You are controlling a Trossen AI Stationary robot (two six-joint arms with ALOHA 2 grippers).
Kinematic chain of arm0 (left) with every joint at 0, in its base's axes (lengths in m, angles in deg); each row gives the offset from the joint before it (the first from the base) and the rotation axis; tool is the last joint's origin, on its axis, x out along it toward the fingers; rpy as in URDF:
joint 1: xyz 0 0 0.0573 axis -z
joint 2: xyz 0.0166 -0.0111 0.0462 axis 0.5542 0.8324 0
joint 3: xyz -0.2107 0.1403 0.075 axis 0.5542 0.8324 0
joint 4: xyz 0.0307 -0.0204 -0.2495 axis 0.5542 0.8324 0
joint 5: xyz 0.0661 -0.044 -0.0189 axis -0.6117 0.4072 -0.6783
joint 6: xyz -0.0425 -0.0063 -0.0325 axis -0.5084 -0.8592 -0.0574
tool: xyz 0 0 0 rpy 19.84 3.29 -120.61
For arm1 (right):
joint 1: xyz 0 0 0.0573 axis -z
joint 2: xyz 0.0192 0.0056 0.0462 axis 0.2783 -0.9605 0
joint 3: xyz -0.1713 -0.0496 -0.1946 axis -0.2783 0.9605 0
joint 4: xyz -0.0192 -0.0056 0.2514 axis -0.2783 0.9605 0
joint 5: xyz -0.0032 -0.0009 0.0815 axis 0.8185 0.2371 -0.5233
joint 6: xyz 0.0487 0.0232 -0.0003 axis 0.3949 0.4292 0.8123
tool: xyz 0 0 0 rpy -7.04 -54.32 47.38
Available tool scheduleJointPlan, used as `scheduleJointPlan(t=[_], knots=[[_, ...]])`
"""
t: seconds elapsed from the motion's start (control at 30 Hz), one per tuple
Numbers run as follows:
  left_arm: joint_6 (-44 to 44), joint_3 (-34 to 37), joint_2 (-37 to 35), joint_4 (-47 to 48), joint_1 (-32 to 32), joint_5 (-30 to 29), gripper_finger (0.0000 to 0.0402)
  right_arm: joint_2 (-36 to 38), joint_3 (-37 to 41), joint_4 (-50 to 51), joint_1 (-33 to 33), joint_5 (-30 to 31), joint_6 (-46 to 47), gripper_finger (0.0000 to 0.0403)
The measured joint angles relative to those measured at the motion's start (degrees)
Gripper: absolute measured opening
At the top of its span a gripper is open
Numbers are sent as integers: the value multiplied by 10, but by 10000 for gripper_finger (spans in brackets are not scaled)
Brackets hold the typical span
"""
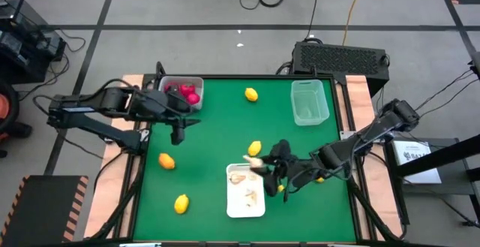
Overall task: Sort produce into baskets
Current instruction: Put the garlic into the white bin, then put the center lemon into the transparent bin
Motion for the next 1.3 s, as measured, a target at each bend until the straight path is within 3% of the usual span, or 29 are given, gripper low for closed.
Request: scheduleJointPlan(t=[0.2, 0.43, 0.53, 0.7, 0.93, 1.07, 1.3], knots=[[-18, 133, -62, -128, 6, 70, 170, -50, 0, -89, 12, -123, -34, 165], [-50, 230, -70, -192, 20, 104, 170, -114, -10, -107, 16, -188, -27, 165], [-63, 255, -70, -200, 31, 105, 170, -142, -42, -95, 16, -217, -71, 165], [-67, 264, -70, -208, 43, 105, 170, -175, -106, -47, 23, -231, -132, 165], [-63, 264, -72, -226, 43, 105, 170, -175, -130, 37, 49, -246, -166, 168], [-65, 264, -72, -224, 43, 105, 170, -175, -131, 86, 60, -282, -157, 188], [-66, 264, -72, -221, 43, 105, 170, -175, -131, 135, 68, -284, -135, 239]])
